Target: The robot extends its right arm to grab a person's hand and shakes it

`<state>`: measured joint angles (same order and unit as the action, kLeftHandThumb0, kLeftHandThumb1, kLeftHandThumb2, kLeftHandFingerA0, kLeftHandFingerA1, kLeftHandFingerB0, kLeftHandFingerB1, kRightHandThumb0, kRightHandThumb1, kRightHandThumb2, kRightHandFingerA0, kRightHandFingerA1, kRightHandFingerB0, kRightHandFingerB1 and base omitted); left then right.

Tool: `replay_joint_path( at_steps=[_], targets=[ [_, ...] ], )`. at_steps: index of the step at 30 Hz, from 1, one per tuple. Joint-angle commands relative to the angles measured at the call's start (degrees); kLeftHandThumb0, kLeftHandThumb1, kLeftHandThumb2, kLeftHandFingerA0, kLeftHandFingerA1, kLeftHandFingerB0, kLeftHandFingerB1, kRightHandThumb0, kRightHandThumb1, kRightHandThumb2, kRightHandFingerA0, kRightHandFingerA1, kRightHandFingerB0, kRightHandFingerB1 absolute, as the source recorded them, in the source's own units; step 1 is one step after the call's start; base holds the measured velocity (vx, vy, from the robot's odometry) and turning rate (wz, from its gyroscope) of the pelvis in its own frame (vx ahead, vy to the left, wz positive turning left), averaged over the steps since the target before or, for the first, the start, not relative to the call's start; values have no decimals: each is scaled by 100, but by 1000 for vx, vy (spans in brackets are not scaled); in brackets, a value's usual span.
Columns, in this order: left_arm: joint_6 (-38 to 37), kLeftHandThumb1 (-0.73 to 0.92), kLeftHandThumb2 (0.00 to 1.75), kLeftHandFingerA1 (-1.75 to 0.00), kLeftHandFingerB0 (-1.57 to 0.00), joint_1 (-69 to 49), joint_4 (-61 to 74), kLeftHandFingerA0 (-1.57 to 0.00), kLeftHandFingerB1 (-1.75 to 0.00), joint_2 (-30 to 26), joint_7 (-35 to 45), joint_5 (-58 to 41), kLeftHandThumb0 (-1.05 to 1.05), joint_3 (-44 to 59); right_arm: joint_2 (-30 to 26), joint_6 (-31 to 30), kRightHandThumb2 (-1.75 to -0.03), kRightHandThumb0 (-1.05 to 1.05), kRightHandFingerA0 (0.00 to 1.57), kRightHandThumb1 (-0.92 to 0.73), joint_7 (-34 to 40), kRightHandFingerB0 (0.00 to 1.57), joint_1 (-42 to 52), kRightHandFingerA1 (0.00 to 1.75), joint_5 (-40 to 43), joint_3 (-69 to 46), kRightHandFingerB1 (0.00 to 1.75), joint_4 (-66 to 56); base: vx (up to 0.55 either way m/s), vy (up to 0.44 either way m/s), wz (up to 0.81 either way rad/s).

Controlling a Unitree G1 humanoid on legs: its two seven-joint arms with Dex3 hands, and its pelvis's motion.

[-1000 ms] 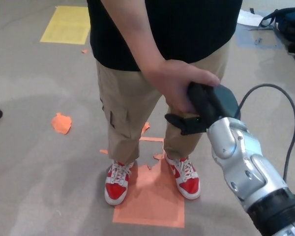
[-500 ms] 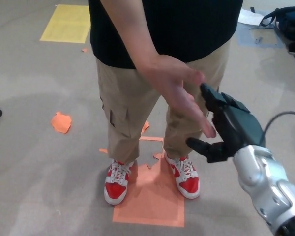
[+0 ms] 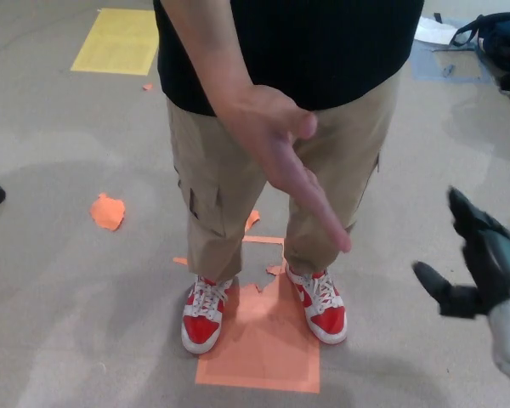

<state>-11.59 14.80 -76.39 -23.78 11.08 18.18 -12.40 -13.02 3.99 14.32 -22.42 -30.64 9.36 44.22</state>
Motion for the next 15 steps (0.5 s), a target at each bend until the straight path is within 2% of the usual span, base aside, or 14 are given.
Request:
replay_joint_path(
  at_steps=[1, 3, 4, 7, 8, 9, 10, 11, 15],
  targets=[
    [12, 92, 71, -35, -24, -108, -13, -28, -33, 8, -31, 61, -82, -1, -239, 270, -103, -101, 0, -75, -546, 0, -63, 4, 606, -307, 0, 1593, 0, 0, 0],
    [36, 92, 72, -35, -26, -102, -22, -29, -34, 54, -83, 107, -80, -47, -258, 252, -103, -99, 0, -75, -733, 0, -73, 3, 743, -423, 0, 1873, 0, 0, 0],
    [21, 92, 72, -35, -24, -94, -22, -28, -33, 62, -89, 159, -82, -100, -198, 136, -102, -91, 0, -73, -1140, 0, -22, 8, 1094, -749, 5, 2336, 0, 0, 0],
    [103, 92, 71, -35, -25, -51, -12, -29, -33, 196, -131, 224, -79, -198, -255, 34, -107, -97, 0, -80, -1537, 0, 215, 7, 1419, -1173, 1, 2815, 0, 0, 0],
    [133, 92, 71, -35, -25, -25, -8, -29, -33, 221, -139, 210, -79, -196, -283, -79, -107, -97, 0, -80, -1673, 0, 237, 7, 1402, -1217, 1, 2951, 0, 0, 0],
    [28, 92, 71, -35, -25, -54, 20, -30, -33, 229, -128, 188, -81, -189, -402, -443, -113, -99, 0, -87, -2085, 0, 389, 6, 1142, -1026, 1, 3192, 0, 0, 0],
    [-9, 92, 74, -36, -27, -72, 30, -31, -34, 234, -153, 213, -80, -216, -459, -474, -114, -98, 0, -88, -2214, 0, 444, 5, 1088, -988, 1, 3242, 0, 0, 0],
    [-68, 92, 74, -36, -27, -108, 42, -32, -34, 262, -222, 258, -78, -263, -587, -455, -117, -91, 0, -88, -2397, 4, 546, 8, 951, -858, 12, 3297, 0, 0, 0],
    [-225, 92, 71, -34, -26, -237, 61, -33, -32, 390, -362, 140, -76, -162, -774, -744, -116, -94, 0, -83, -2475, 0, 696, 9, 820, -729, 8, 3406, 0, 0, 0]
  ],
)
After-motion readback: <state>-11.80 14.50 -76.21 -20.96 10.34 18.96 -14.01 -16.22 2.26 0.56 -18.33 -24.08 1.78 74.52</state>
